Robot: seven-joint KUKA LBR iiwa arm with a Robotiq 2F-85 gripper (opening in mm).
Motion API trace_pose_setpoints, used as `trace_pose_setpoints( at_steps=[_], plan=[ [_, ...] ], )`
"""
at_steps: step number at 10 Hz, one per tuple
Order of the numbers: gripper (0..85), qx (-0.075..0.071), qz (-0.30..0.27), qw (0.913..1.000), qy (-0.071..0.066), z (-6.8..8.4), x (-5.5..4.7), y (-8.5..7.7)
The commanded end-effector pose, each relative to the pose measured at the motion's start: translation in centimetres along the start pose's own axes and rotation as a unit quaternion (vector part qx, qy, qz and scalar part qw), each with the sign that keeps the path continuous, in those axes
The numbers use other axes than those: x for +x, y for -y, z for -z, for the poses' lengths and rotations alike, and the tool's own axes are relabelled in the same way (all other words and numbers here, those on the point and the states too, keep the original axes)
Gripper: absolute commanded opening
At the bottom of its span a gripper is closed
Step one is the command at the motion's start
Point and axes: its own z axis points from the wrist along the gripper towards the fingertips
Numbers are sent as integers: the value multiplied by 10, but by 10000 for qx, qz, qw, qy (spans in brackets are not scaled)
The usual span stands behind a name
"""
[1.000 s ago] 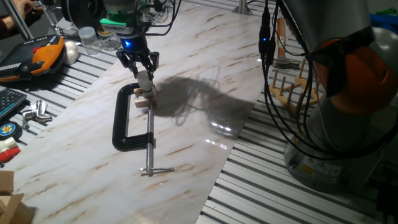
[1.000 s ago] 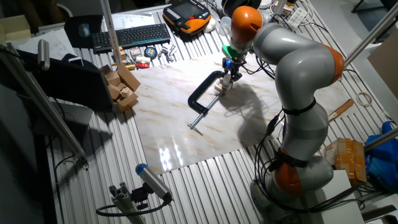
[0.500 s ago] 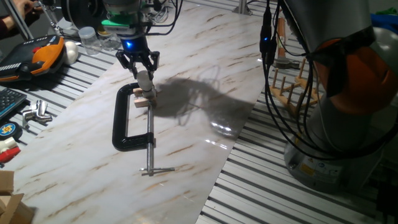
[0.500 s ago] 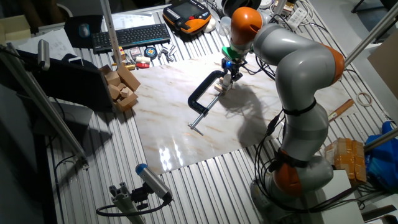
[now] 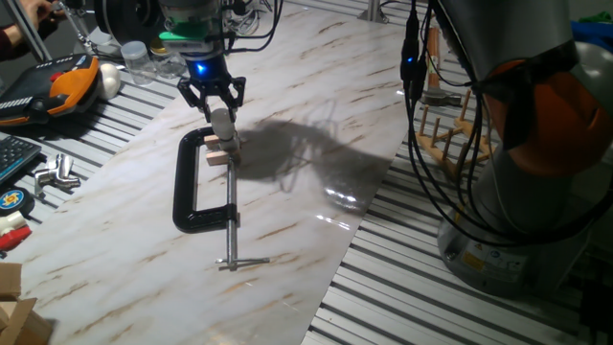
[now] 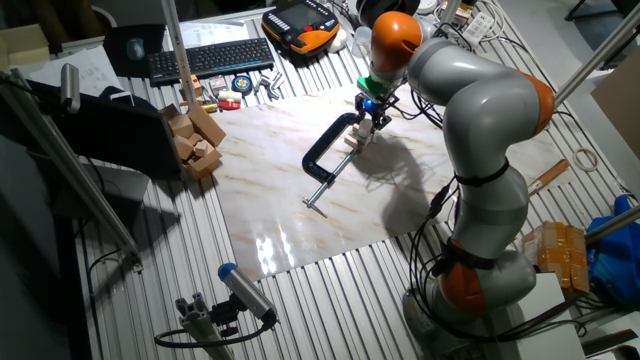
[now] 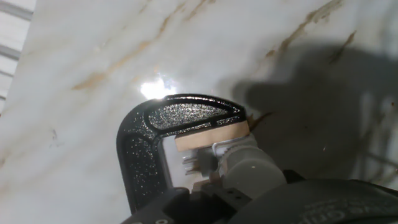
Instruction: Take out the light bulb by rotating it
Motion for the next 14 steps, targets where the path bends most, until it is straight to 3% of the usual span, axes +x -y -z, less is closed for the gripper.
trace_pose_setpoints(
  at_steps=[1, 7, 14],
  plan=[
    [0, 21, 131, 9999, 7, 0, 0, 0],
    [0, 162, 702, 9974, -7, 1, 0, 0],
    [0, 147, 1279, 9917, 64, 1, 0, 1]
  ],
)
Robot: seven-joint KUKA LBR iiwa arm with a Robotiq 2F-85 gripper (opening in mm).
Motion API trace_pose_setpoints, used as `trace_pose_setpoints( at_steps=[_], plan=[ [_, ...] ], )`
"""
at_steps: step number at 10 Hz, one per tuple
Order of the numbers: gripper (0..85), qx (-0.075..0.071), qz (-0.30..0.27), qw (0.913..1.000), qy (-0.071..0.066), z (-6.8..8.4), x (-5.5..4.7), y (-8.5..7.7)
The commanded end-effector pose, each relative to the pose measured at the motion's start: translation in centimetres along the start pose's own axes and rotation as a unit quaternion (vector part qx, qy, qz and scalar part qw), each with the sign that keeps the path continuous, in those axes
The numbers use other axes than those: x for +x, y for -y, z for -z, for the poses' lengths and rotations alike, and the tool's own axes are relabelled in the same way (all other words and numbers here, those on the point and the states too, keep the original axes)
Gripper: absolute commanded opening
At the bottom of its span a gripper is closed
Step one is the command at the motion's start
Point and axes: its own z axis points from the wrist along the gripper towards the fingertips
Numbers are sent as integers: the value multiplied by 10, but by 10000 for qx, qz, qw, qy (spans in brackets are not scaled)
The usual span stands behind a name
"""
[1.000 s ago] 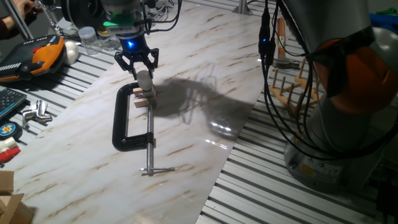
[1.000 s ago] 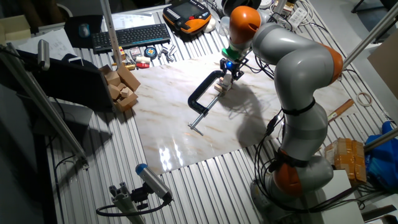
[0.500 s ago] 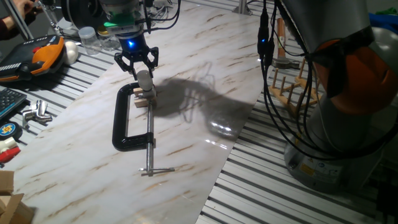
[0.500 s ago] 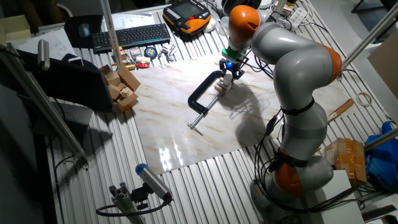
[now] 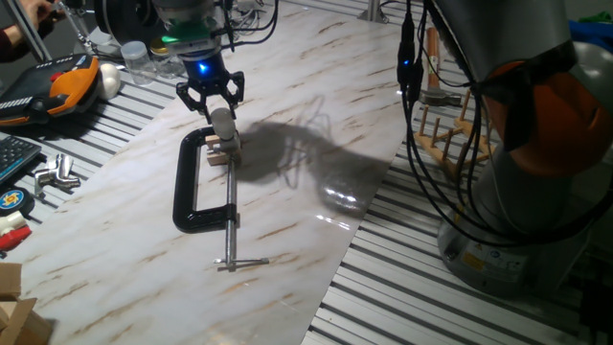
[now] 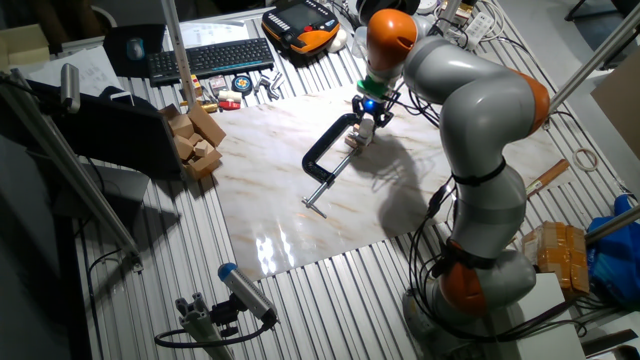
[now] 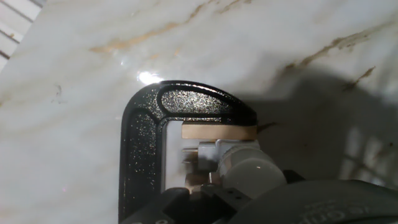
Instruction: Take out the light bulb by rotating it
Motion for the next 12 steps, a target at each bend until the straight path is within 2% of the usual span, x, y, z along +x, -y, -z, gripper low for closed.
trace_pose_setpoints(
  at_steps=[1, 6, 11, 12],
  plan=[
    [0, -1, 102, 9999, 11, 0, 0, 0],
    [0, 63, 695, 9975, 57, -2, 0, 0],
    [0, 11, 1172, 9931, 22, -2, 0, -1],
    [0, 18, 1270, 9919, 49, -2, 0, -1]
  ],
)
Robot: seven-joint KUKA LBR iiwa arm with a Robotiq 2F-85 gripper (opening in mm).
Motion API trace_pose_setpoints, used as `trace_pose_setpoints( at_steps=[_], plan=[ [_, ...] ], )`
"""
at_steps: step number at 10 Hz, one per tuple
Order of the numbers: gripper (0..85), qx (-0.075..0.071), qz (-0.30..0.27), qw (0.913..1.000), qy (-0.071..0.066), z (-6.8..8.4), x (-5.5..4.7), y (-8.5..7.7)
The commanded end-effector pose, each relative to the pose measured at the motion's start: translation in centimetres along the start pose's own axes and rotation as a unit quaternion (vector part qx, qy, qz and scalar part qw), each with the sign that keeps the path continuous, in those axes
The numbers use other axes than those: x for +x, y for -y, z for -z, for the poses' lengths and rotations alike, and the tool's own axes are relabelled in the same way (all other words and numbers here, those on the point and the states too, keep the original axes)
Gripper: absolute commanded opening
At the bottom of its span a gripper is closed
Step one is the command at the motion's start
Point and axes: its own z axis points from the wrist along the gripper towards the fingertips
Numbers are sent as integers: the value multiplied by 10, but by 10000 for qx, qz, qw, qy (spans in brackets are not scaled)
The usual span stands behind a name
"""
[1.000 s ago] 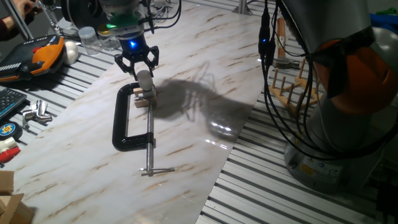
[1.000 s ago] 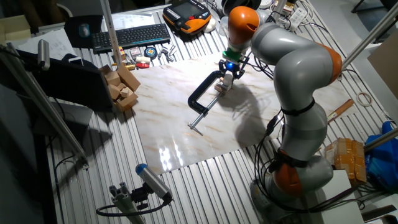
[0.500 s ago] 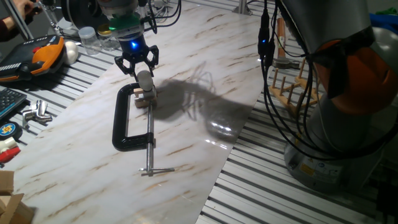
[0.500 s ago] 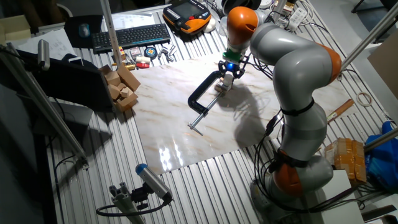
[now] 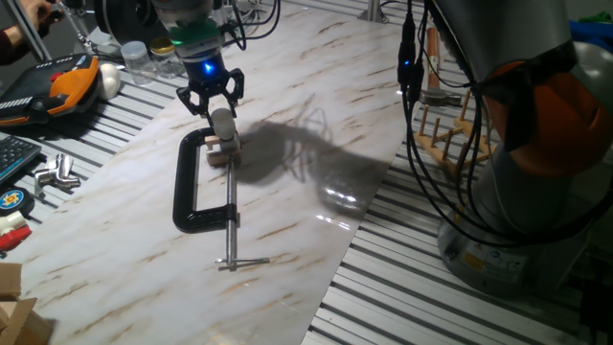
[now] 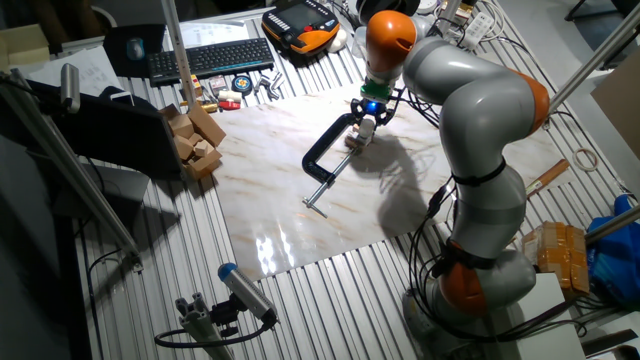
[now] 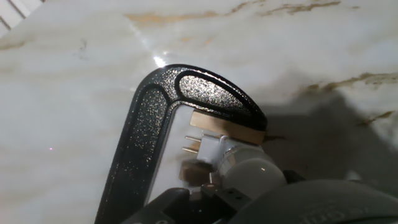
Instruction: Take out the light bulb by rotating it
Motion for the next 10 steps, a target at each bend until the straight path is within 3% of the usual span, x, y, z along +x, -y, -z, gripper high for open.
trace_pose_setpoints(
  at_steps=[1, 10],
  plan=[
    [0, 8, 96, 10000, 14, 0, 0, 0],
    [0, 40, 1160, 9932, -40, 1, 0, -1]
  ],
)
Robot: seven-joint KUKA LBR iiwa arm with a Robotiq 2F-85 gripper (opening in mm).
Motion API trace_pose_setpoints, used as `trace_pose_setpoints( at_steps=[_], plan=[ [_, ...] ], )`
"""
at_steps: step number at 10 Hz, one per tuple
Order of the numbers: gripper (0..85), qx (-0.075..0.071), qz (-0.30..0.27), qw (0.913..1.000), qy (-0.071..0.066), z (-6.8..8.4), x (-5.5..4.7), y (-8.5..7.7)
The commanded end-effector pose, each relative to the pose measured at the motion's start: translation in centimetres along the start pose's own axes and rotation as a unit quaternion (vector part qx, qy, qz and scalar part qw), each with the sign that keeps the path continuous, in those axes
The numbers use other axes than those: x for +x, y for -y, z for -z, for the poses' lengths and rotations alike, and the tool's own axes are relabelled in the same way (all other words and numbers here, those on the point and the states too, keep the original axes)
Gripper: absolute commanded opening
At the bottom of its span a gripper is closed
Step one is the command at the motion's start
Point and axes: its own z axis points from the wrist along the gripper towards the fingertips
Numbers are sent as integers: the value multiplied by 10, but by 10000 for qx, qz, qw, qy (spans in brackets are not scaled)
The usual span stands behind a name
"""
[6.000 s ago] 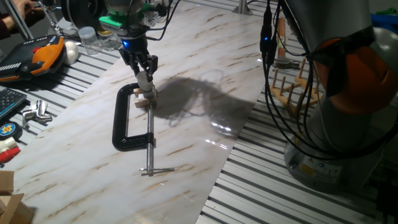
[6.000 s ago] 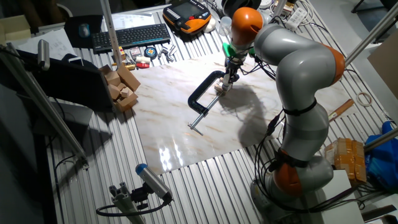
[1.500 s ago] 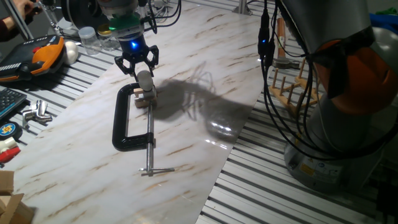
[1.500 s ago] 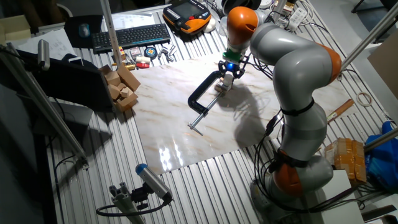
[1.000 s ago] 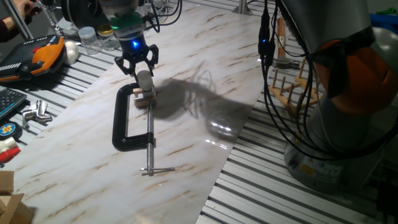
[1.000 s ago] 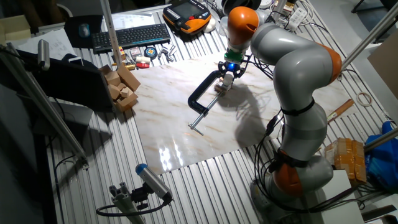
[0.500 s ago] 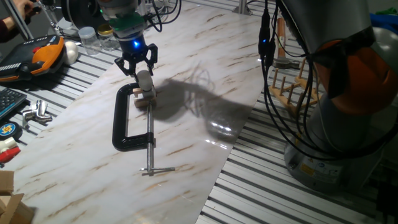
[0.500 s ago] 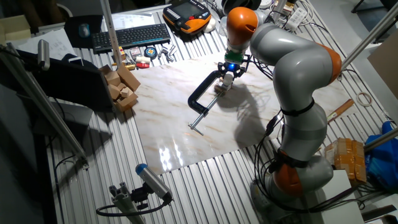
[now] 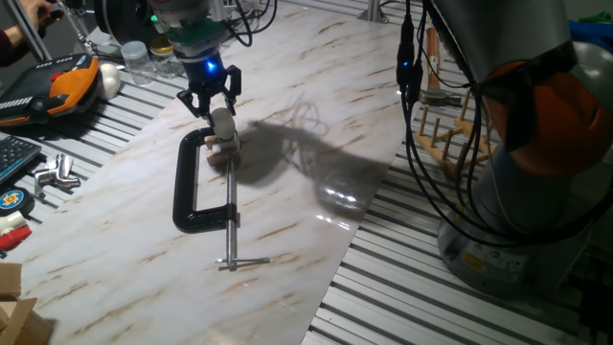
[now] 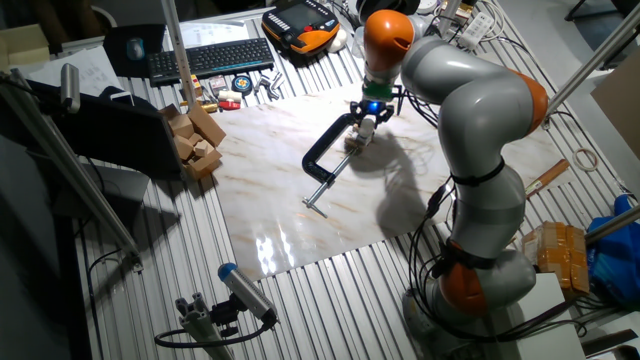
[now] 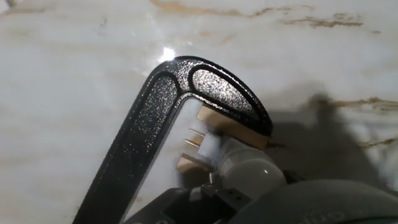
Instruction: Take out the light bulb by rotating it
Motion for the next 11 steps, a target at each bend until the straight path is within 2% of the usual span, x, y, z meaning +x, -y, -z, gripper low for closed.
trace_pose_setpoints(
  at_steps=[1, 4, 8, 11],
  plan=[
    [0, -8, 106, 9999, 5, 0, 0, 0],
    [0, 9, 494, 9988, 69, 0, 0, 0],
    [0, 22, 930, 9956, 63, 0, 0, 0],
    [0, 85, 1269, 9919, 72, -1, 0, 0]
  ],
)
